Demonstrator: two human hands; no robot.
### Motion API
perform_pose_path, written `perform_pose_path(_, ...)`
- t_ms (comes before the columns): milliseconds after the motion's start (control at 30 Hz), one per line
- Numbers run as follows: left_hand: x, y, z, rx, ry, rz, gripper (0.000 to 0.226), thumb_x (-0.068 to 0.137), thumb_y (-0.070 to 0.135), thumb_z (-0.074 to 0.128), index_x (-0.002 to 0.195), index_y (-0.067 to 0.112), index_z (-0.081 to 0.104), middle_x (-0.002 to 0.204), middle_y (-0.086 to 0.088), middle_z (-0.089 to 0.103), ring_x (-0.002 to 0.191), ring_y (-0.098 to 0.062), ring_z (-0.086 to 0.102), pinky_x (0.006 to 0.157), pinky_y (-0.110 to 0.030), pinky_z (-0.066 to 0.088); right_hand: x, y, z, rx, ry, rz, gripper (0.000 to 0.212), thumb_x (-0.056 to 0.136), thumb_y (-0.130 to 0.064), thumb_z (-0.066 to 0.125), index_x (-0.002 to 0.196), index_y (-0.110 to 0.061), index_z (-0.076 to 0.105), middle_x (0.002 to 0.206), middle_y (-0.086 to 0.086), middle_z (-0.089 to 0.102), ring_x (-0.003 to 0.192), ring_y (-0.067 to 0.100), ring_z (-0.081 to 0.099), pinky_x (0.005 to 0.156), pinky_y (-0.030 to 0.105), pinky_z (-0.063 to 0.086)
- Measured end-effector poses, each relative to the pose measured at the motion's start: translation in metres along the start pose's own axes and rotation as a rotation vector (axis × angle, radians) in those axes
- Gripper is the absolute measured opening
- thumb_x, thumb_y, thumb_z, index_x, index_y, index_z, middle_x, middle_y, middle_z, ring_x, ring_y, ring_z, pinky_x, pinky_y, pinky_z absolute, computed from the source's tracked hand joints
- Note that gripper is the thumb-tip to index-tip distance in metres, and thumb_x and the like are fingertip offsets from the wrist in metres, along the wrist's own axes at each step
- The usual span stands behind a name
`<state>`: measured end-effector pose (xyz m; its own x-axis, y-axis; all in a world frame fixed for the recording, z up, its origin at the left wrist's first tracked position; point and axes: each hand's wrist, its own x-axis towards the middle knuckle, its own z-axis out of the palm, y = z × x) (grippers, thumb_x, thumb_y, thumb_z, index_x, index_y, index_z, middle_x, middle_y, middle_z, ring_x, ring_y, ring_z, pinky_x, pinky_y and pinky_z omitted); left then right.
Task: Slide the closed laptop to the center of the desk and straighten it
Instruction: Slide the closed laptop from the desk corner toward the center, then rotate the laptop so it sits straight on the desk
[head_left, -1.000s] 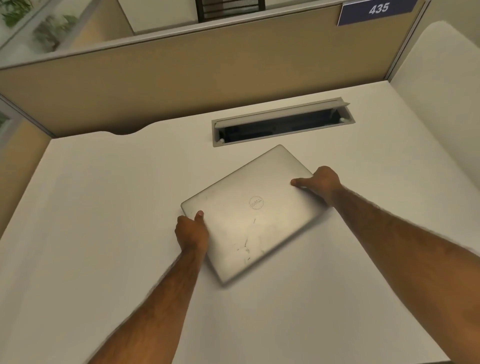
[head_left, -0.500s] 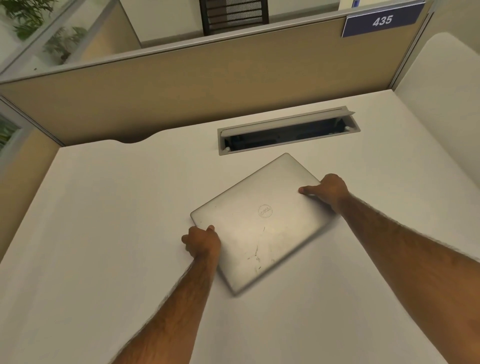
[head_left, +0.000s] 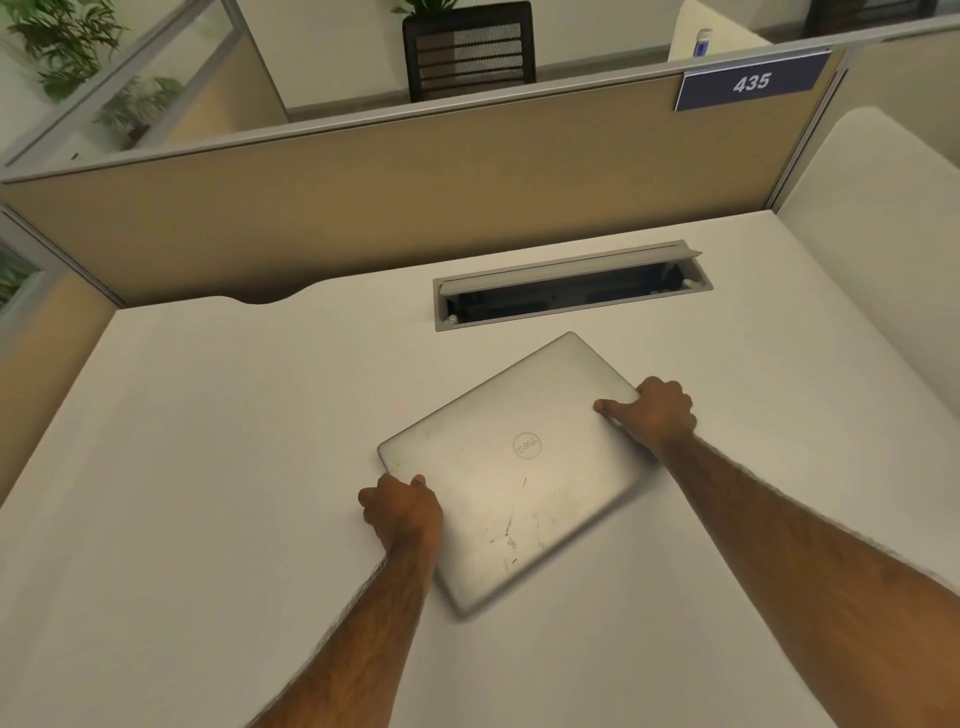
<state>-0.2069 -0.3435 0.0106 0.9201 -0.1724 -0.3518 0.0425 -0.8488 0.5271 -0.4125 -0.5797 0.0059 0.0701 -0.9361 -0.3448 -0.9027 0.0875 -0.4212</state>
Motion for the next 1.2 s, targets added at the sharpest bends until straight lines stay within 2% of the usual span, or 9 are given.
perform_pose_path(267, 0.011, 0.007, -0.007, 0.055, 0.007, 0.089, 0.047, 0.093, 0.027, 0.06, 0.13, -0.001, 0.051, 0.129, -0.023, 0.049, 0.119, -0.042, 0.051, 0.091, -0.049, 0.049, -0.034, 0.009, 0.007, 0.069, 0.106, 0.0, 0.061, 0.085, -0.052, 0.067, 0.132, -0.014, 0.058, 0.13, 0.015, 0.052, 0.125, 0.038, 0.047, 0.099, 0.048, 0.04)
perform_pose_path(433, 0.036, 0.03, -0.008, 0.352, 0.007, 0.495, 0.066, 0.093, 0.026, 0.059, 0.151, 0.012, 0.031, 0.149, -0.013, 0.035, 0.133, -0.034, 0.04, 0.108, -0.043, 0.038, -0.092, 0.025, 0.009, 0.459, 0.352, 0.232, 0.05, 0.086, -0.027, 0.068, 0.131, -0.008, 0.056, 0.134, 0.022, 0.048, 0.123, 0.045, 0.048, 0.1, 0.054, 0.042)
perform_pose_path(567, 0.052, 0.056, 0.005, 0.368, -0.264, 0.623, 0.06, 0.095, 0.023, 0.052, 0.152, 0.02, 0.033, 0.151, -0.009, 0.039, 0.137, -0.03, 0.04, 0.11, -0.04, 0.035, -0.128, 0.023, 0.022, 0.794, 0.177, 0.475, 0.053, 0.086, -0.025, 0.067, 0.13, -0.001, 0.049, 0.135, 0.026, 0.049, 0.111, 0.044, 0.057, 0.096, 0.051, 0.05)
perform_pose_path(633, 0.054, 0.067, 0.011, 0.375, -0.362, 0.644, 0.059, 0.096, 0.025, 0.05, 0.152, 0.019, 0.034, 0.152, -0.009, 0.04, 0.139, -0.029, 0.039, 0.113, -0.038, 0.032, -0.137, 0.016, 0.026, 0.966, 0.065, 0.55, 0.05, 0.087, -0.025, 0.066, 0.124, 0.001, 0.047, 0.123, 0.023, 0.056, 0.094, 0.038, 0.06, 0.083, 0.051, 0.056)
perform_pose_path(700, 0.053, 0.077, 0.016, 0.369, -0.411, 0.657, 0.059, 0.094, 0.026, 0.051, 0.151, 0.019, 0.036, 0.152, -0.008, 0.041, 0.139, -0.029, 0.039, 0.113, -0.038, 0.033, -0.147, 0.006, 0.028, 1.07, -0.044, 0.599, 0.048, 0.088, -0.027, 0.065, 0.123, 0.0, 0.047, 0.111, 0.018, 0.057, 0.091, 0.036, 0.062, 0.07, 0.045, 0.054)
perform_pose_path(833, 0.052, 0.093, 0.025, 0.39, -0.427, 0.659, 0.059, 0.092, 0.028, 0.053, 0.148, 0.018, 0.039, 0.149, -0.008, 0.044, 0.138, -0.029, 0.04, 0.111, -0.039, 0.035, -0.161, -0.007, 0.031, 1.156, -0.209, 0.623, 0.039, 0.087, -0.026, 0.063, 0.117, -0.002, 0.057, 0.087, 0.01, 0.054, 0.076, 0.029, 0.053, 0.068, 0.039, 0.047)
perform_pose_path(1033, 0.053, 0.104, 0.033, 0.439, -0.412, 0.638, 0.061, 0.09, 0.041, 0.058, 0.144, 0.016, 0.046, 0.145, -0.011, 0.046, 0.133, -0.032, 0.043, 0.107, -0.042, 0.038, -0.166, -0.015, 0.033, 1.187, -0.252, 0.656, 0.032, 0.087, -0.026, 0.062, 0.113, -0.007, 0.059, 0.119, 0.015, 0.065, 0.116, 0.038, 0.061, 0.092, 0.052, 0.048)
perform_pose_path(1100, 0.053, 0.107, 0.037, 0.457, -0.39, 0.624, 0.062, 0.089, 0.047, 0.057, 0.143, 0.019, 0.047, 0.143, -0.011, 0.047, 0.132, -0.033, 0.042, 0.105, -0.043, 0.039, -0.164, -0.015, 0.031, 1.206, -0.26, 0.676, 0.023, 0.088, -0.023, 0.062, 0.106, -0.008, 0.059, 0.112, 0.013, 0.064, 0.112, 0.038, 0.063, 0.091, 0.053, 0.047)
perform_pose_path(1200, 0.054, 0.108, 0.041, 0.441, -0.371, 0.591, 0.061, 0.089, 0.05, 0.057, 0.142, 0.021, 0.049, 0.142, -0.011, 0.048, 0.131, -0.033, 0.043, 0.104, -0.043, 0.039, -0.161, -0.014, 0.029, 1.23, -0.285, 0.69, 0.011, 0.088, -0.019, 0.061, 0.089, -0.009, 0.057, 0.096, 0.013, 0.056, 0.089, 0.032, 0.057, 0.084, 0.05, 0.046)
